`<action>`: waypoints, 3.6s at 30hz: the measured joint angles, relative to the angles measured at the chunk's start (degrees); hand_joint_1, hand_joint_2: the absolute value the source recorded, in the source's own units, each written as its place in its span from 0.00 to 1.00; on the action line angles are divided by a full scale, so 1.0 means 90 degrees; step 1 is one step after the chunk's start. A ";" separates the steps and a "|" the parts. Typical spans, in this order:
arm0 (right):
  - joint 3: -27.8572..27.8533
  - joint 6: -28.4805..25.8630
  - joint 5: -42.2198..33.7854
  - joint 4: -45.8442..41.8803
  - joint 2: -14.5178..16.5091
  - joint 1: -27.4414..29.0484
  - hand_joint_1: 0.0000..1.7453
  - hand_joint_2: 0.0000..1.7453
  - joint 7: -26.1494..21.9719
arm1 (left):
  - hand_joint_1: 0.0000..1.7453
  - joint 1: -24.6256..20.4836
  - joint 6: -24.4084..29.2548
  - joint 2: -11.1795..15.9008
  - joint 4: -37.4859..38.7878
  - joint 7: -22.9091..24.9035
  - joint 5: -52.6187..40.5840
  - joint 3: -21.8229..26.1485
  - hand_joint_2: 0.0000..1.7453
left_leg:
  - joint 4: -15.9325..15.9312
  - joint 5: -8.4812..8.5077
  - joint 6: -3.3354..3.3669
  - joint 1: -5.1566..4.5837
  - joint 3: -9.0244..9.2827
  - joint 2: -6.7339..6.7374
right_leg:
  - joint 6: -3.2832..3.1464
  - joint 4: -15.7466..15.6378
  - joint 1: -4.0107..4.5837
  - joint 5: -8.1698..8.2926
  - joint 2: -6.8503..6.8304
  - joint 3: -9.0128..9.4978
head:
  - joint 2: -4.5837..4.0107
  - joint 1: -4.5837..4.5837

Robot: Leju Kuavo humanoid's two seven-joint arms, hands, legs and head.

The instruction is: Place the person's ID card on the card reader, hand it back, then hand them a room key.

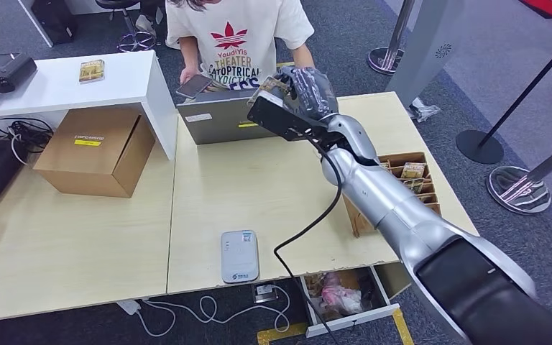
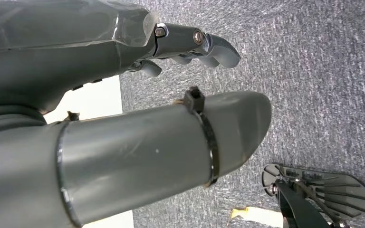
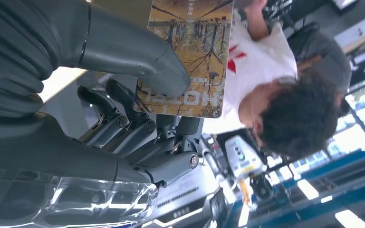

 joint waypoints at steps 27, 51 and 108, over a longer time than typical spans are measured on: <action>-0.0794 -0.1553 0.1104 0.0873 0.0387 -0.0391 1.00 1.00 0.0216 | 0.00 -0.0025 0.0024 -0.0017 0.0000 0.0075 -0.0011 -0.0012 0.00 | 0.0001 0.0000 0.0000 0.0001 0.0000 -0.0001 | 0.0000 0.0000 -0.0001 0.0000 -0.0001 0.0000 | 0.0000 0.0000; -0.0985 -0.2226 0.1943 0.1287 0.0381 -0.0246 1.00 1.00 0.0520 | 0.00 -0.0059 -0.0117 -0.0036 0.0000 0.0003 -0.0171 -0.0265 0.00 | 0.0001 0.0000 0.0000 0.0000 0.0000 -0.0001 | 0.0000 -0.0001 0.0000 0.0000 -0.0001 -0.0001 | 0.0000 0.0001; -0.1160 -0.1702 0.2075 0.1294 0.0421 0.0053 0.00 1.00 0.0134 | 0.00 -0.0053 -0.0065 -0.0059 0.0000 0.0152 0.0060 -0.0316 0.00 | 0.0001 0.0002 -0.0002 0.0000 -0.0002 -0.0003 | -0.0001 -0.0001 0.0000 0.0001 -0.0001 -0.0001 | 0.0000 0.0000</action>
